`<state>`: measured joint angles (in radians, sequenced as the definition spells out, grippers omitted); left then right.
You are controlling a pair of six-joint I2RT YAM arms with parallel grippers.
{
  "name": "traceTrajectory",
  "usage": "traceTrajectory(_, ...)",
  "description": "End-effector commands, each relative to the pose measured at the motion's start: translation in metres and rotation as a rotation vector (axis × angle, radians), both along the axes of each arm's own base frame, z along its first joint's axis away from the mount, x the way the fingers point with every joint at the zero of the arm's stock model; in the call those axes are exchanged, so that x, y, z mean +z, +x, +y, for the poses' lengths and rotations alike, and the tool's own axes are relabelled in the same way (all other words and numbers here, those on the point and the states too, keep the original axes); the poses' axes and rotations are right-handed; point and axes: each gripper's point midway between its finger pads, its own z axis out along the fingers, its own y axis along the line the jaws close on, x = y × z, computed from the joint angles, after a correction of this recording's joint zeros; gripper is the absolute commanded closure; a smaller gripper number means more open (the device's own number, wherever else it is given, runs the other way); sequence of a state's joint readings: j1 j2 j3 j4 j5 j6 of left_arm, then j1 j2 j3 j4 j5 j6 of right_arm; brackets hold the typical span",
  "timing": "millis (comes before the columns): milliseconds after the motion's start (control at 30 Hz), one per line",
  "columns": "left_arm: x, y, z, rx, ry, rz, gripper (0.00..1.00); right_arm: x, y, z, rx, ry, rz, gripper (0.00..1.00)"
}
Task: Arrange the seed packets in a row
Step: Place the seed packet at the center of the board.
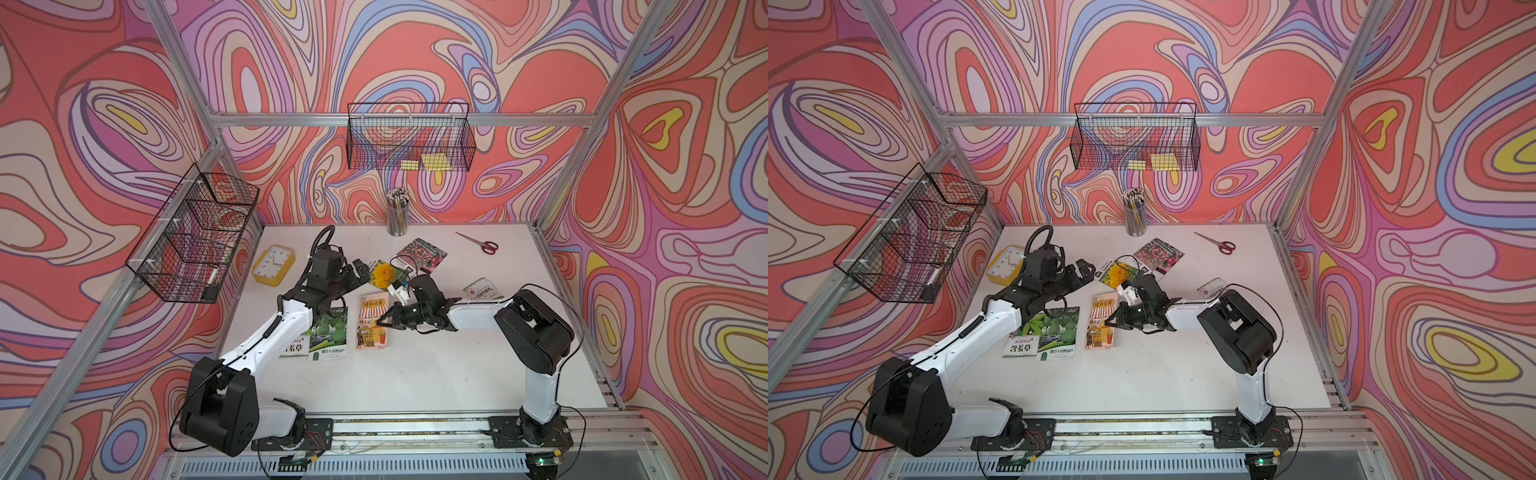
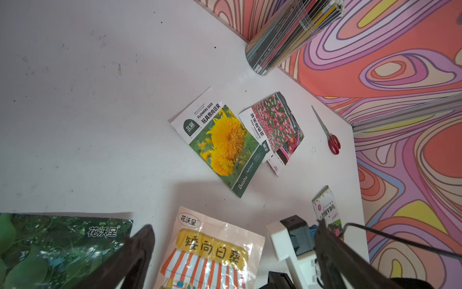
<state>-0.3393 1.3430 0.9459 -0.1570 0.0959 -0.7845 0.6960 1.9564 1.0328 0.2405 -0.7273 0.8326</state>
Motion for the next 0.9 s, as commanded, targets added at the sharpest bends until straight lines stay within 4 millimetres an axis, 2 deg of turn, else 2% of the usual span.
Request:
traceTrajectory(0, -0.002, -0.007, 0.005, -0.007, 0.012, 0.013, 0.01, -0.004, 0.000, 0.010, 0.020, 0.031, 0.029, 1.00)
traceTrajectory(467, -0.011, -0.006, 0.006, -0.007, -0.003, 0.030, 0.01, -0.033, -0.008, 0.024, 0.075, -0.025, 0.101, 1.00)
traceTrajectory(733, -0.016, -0.005, 0.004, -0.011, -0.008, 0.045, 0.01, -0.048, -0.008, 0.018, 0.069, -0.100, 0.122, 1.00)
traceTrajectory(767, -0.017, -0.005, 0.004, -0.011, -0.009, 0.045, 0.01, -0.048, -0.007, 0.018, 0.064, -0.107, 0.120, 0.95)
traceTrajectory(833, -0.018, -0.004, 0.004, -0.013, -0.011, 0.047, 0.01, -0.049, -0.006, 0.015, 0.054, -0.131, 0.111, 0.70)
traceTrajectory(867, -0.019, -0.004, 0.003, -0.013, -0.012, 0.050, 0.01, -0.048, -0.006, 0.014, 0.054, -0.136, 0.105, 0.64)
